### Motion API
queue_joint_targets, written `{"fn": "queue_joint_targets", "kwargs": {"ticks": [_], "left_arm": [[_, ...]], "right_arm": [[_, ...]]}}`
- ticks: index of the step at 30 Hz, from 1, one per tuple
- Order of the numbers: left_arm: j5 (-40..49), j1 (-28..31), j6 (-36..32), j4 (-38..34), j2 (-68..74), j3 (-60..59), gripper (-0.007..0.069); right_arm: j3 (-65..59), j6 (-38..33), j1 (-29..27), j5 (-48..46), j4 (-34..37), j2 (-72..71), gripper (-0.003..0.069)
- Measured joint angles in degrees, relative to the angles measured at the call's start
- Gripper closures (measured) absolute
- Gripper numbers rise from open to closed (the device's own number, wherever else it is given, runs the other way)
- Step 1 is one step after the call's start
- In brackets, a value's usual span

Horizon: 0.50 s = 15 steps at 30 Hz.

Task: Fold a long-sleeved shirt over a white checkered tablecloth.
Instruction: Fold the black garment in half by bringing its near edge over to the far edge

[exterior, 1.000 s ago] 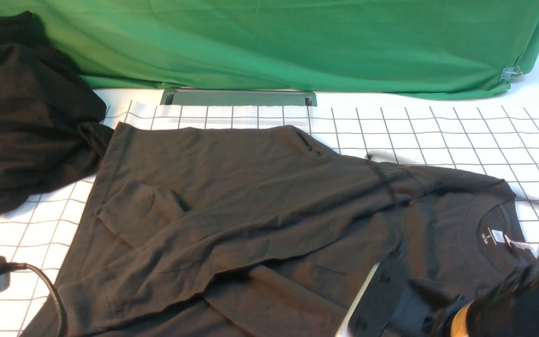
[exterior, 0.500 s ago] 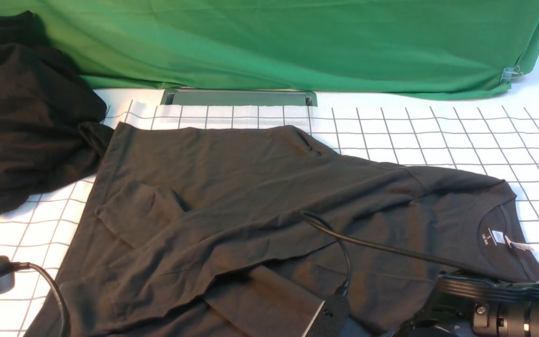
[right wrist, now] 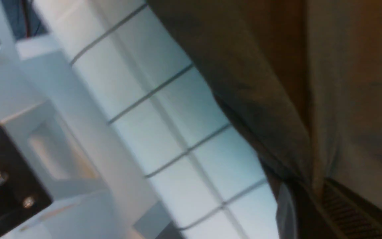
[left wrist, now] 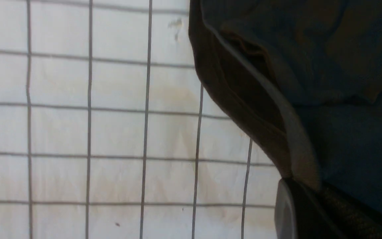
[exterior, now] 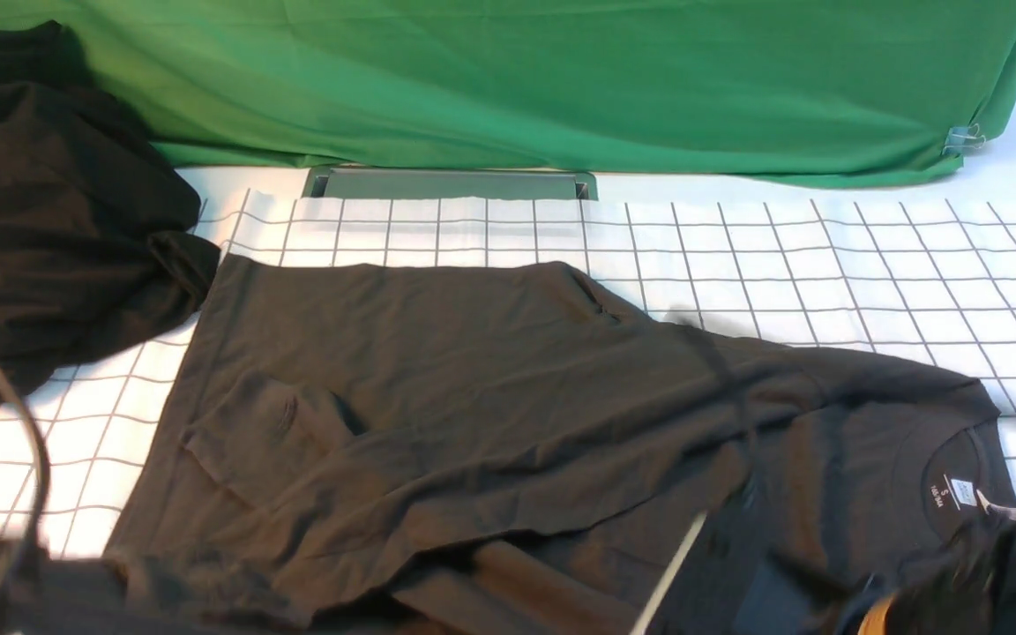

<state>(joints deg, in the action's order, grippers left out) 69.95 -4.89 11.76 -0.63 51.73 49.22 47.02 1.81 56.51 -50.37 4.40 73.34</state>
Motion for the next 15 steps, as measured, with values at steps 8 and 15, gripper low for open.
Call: {"fn": "queue_joint_targets", "kwargs": {"ticks": [8,15], "left_arm": [[-2.4,0.0,0.44,4.54,20.87,18.98,0.0615],[-3.96,0.57,0.44,6.02,40.32,36.22,0.0615]], "right_arm": [[15.33,-8.64,-16.44,-1.61,-3.15,6.33,0.0628],[30.81,-13.92,-25.74,-0.04,-3.19,19.27,0.0628]]}}
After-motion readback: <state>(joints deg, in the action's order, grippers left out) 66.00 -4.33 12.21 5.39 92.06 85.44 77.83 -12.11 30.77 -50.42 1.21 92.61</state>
